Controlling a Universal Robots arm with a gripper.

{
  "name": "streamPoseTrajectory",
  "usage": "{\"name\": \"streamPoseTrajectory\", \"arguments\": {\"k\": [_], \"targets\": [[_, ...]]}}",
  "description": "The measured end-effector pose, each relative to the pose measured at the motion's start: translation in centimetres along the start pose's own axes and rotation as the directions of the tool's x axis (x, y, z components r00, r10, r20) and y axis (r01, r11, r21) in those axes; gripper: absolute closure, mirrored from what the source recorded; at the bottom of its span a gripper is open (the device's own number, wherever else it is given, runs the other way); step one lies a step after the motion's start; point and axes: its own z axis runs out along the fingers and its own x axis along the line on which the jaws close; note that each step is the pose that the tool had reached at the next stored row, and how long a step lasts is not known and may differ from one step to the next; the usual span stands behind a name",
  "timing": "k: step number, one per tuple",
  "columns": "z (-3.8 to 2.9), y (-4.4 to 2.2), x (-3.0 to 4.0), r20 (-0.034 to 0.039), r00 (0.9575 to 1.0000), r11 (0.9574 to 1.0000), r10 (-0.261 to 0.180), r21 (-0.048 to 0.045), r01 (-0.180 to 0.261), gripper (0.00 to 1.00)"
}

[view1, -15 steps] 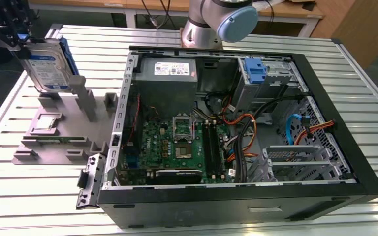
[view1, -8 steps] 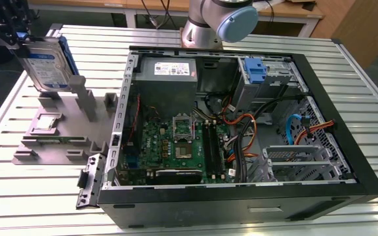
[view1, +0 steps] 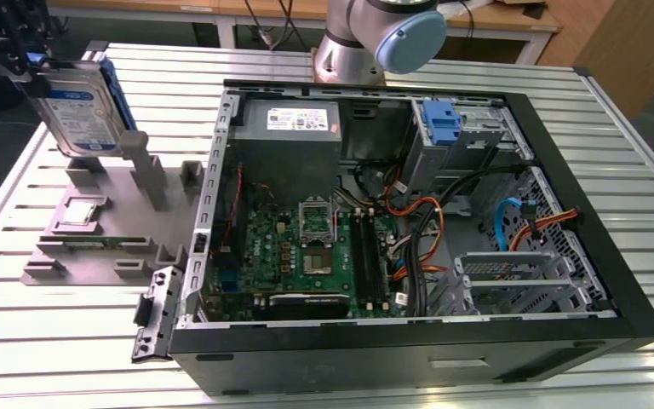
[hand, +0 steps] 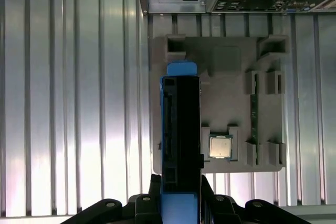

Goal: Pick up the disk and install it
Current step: 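Pick up the disk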

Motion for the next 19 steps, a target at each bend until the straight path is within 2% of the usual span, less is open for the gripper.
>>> {"name": "streamPoseTrajectory", "arguments": {"k": [19], "targets": [[-1.22,0.03,-0.03,0.0,1.0,1.0,0.0,0.0,0.0,0.63]]}}
